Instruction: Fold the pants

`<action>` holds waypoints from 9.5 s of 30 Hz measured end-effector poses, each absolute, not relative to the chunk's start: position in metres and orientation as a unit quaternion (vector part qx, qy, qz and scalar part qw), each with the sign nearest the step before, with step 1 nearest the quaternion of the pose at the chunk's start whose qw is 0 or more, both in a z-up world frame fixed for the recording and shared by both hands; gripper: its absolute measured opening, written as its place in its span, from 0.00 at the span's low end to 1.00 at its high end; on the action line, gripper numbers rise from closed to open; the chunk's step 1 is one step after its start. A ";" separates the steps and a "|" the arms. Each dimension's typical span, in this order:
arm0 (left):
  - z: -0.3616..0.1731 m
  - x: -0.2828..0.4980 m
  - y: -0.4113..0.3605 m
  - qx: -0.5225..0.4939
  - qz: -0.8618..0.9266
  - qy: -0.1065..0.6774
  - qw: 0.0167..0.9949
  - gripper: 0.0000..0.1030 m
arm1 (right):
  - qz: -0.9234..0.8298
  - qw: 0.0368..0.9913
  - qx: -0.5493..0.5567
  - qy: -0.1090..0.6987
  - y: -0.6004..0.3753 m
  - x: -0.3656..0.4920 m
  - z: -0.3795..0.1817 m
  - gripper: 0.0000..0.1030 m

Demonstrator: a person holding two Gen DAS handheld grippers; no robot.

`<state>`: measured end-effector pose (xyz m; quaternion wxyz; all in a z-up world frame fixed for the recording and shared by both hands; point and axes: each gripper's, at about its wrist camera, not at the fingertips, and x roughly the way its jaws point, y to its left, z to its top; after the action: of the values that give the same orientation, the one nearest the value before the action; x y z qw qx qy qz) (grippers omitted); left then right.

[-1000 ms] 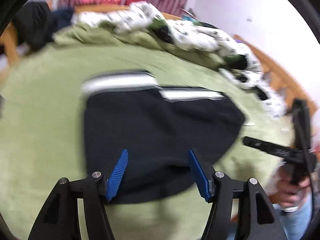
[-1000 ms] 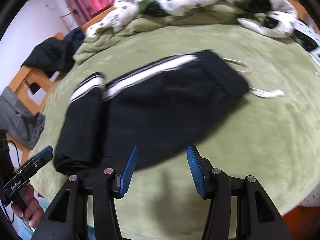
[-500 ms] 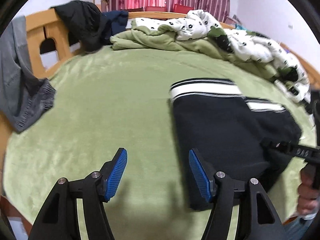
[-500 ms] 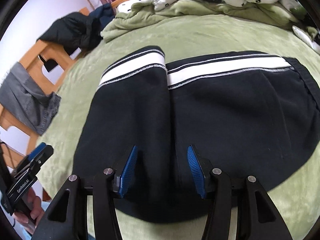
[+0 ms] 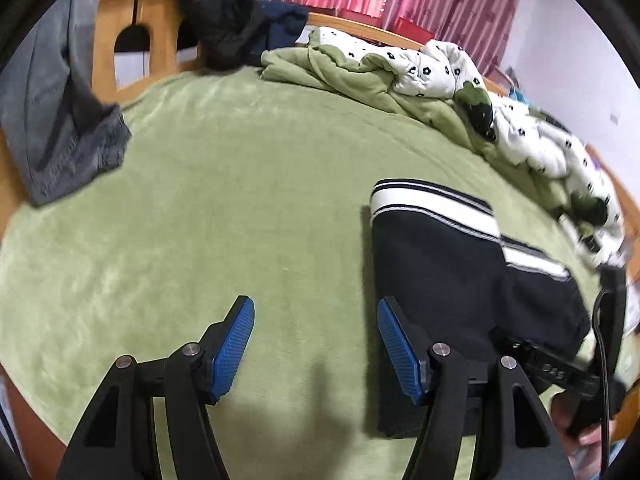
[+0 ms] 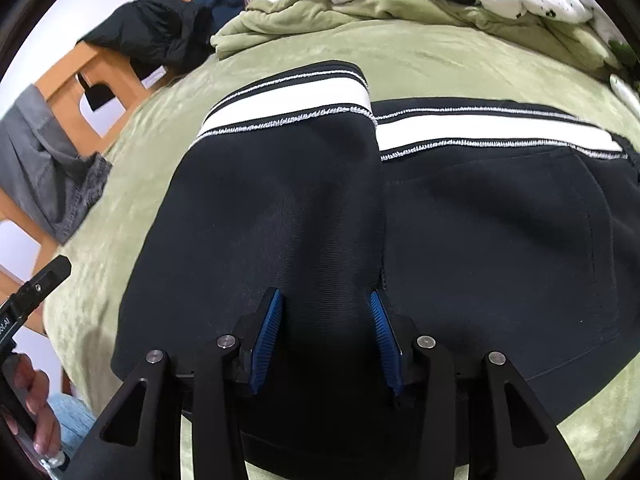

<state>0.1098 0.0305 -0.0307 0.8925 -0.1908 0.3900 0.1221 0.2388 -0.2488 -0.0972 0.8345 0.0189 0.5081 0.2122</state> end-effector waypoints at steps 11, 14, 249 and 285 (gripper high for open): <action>-0.016 0.108 -0.002 -0.173 0.123 0.379 0.901 0.60 | 0.243 0.866 0.042 0.436 -0.289 0.219 -0.048 0.14; -0.010 0.110 -0.019 -0.149 0.116 0.391 0.901 0.60 | 0.223 0.874 0.057 0.429 -0.320 0.224 -0.043 0.14; -0.083 0.233 0.018 -0.075 -0.031 0.462 0.883 0.67 | 0.210 0.894 -0.141 0.370 -0.227 0.298 -0.086 0.52; 0.039 -0.001 -0.016 -0.127 -0.006 0.384 0.914 0.72 | 0.142 0.930 -0.049 0.335 -0.289 0.041 0.040 0.99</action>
<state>-0.0013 -0.0162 0.0395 0.9145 -0.1270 0.3842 -0.0056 0.0411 -0.2890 0.0397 0.9303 -0.0492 0.3348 0.1415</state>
